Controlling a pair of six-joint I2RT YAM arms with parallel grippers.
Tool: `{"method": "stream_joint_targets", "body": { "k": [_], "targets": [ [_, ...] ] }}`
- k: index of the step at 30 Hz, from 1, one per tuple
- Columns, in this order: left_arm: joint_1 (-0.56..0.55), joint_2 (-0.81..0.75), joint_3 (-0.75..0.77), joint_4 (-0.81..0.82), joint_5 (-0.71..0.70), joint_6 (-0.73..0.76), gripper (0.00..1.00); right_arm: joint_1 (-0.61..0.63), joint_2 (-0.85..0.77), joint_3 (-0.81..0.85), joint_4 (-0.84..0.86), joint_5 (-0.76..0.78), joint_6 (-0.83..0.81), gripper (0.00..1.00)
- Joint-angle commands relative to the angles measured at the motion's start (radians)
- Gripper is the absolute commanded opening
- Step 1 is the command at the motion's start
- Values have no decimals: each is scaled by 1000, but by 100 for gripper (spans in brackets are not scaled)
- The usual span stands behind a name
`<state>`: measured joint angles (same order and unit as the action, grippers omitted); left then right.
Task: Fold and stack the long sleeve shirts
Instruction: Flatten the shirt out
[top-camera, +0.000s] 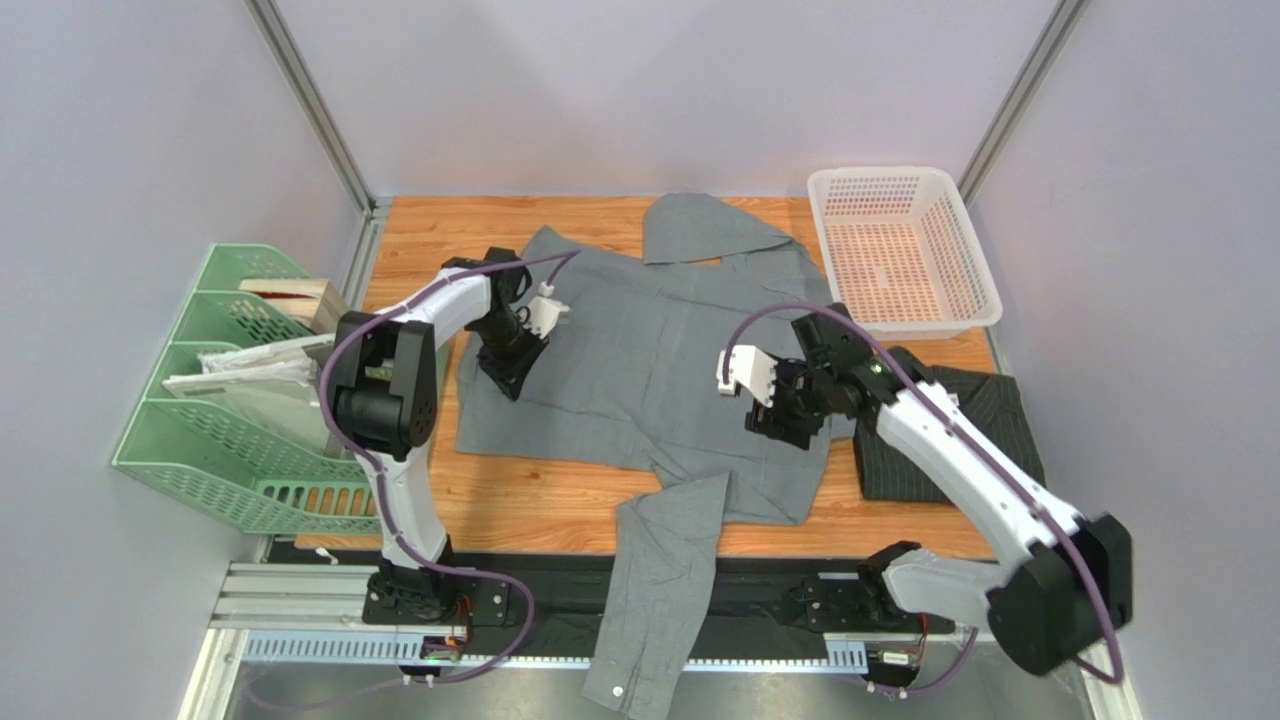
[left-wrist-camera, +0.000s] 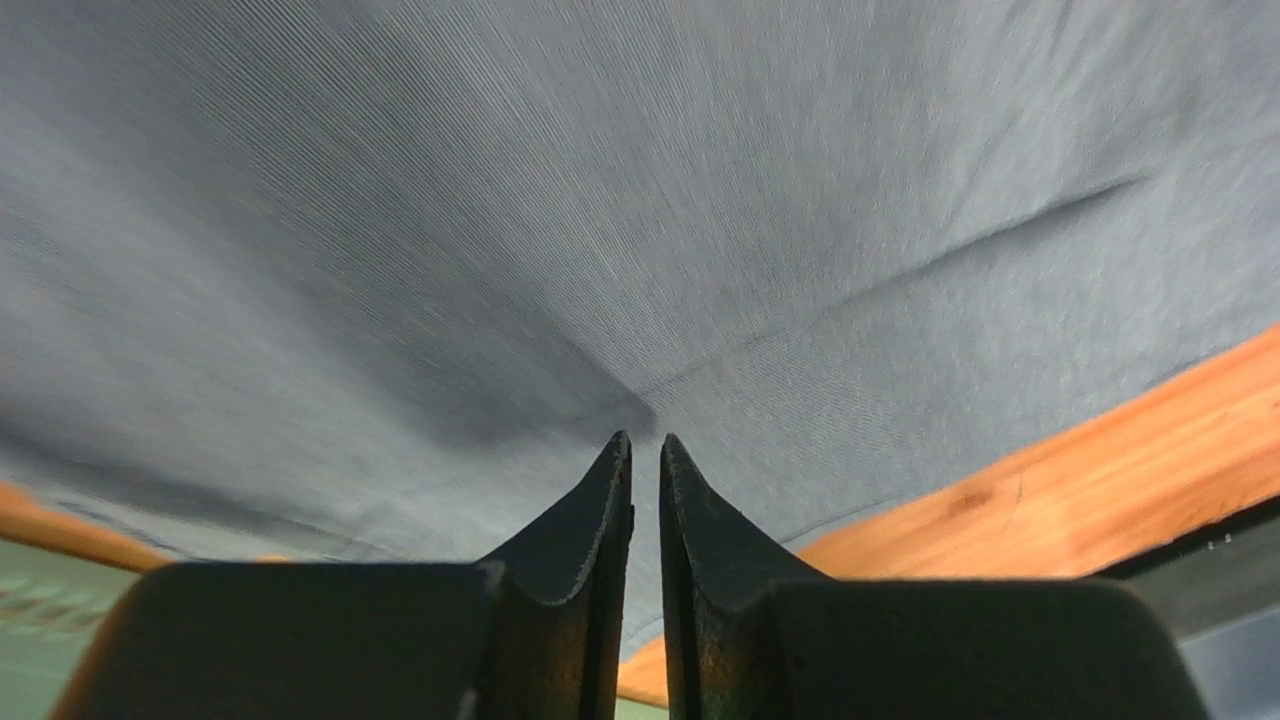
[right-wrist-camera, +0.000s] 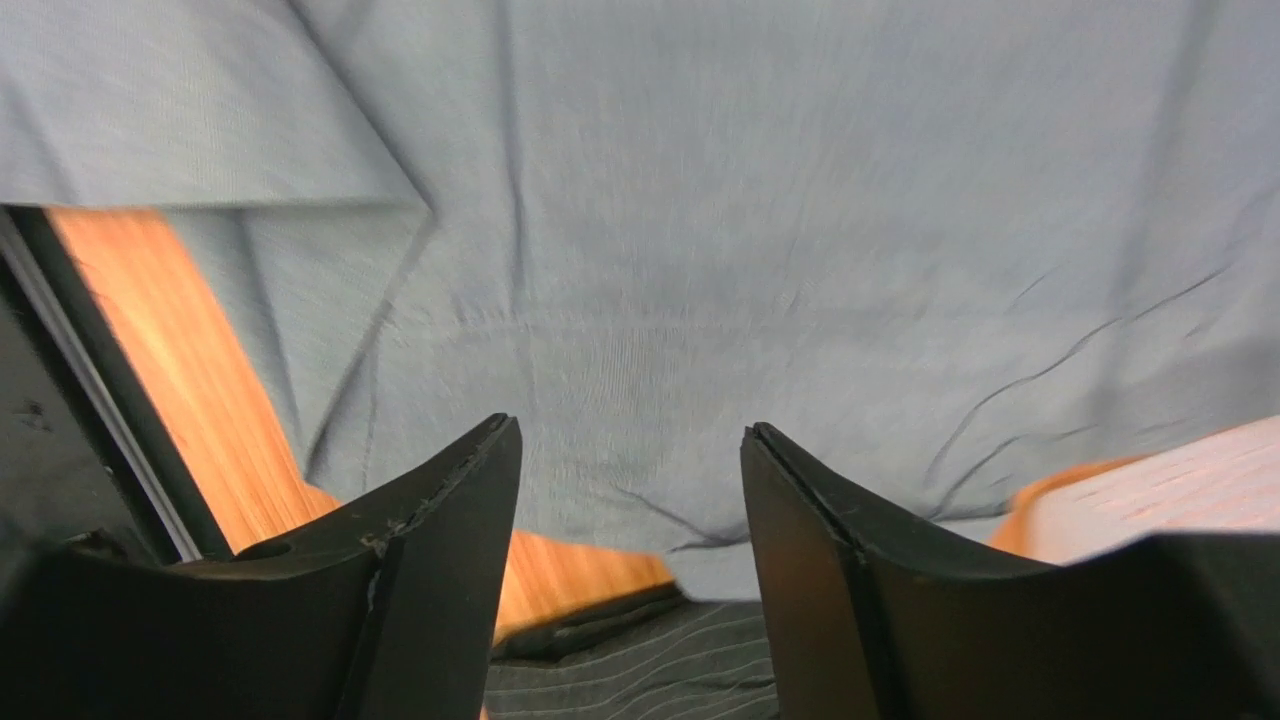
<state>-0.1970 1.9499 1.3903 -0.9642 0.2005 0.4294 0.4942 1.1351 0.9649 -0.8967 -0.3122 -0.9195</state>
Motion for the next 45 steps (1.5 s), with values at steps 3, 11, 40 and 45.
{"method": "stream_joint_targets", "body": {
  "k": [3,11,40,45],
  "targets": [
    [11,-89,-189,-30,-23,3,15,-124,331,64,-7,97,31,56],
    [13,-154,-329,-21,-7,-34,15,-167,716,256,8,194,2,48],
    [27,-40,-137,-79,36,28,24,-242,890,501,-148,180,24,53],
    [36,-161,-111,-122,135,100,38,-292,790,572,-300,50,-2,52]
  ]
}}
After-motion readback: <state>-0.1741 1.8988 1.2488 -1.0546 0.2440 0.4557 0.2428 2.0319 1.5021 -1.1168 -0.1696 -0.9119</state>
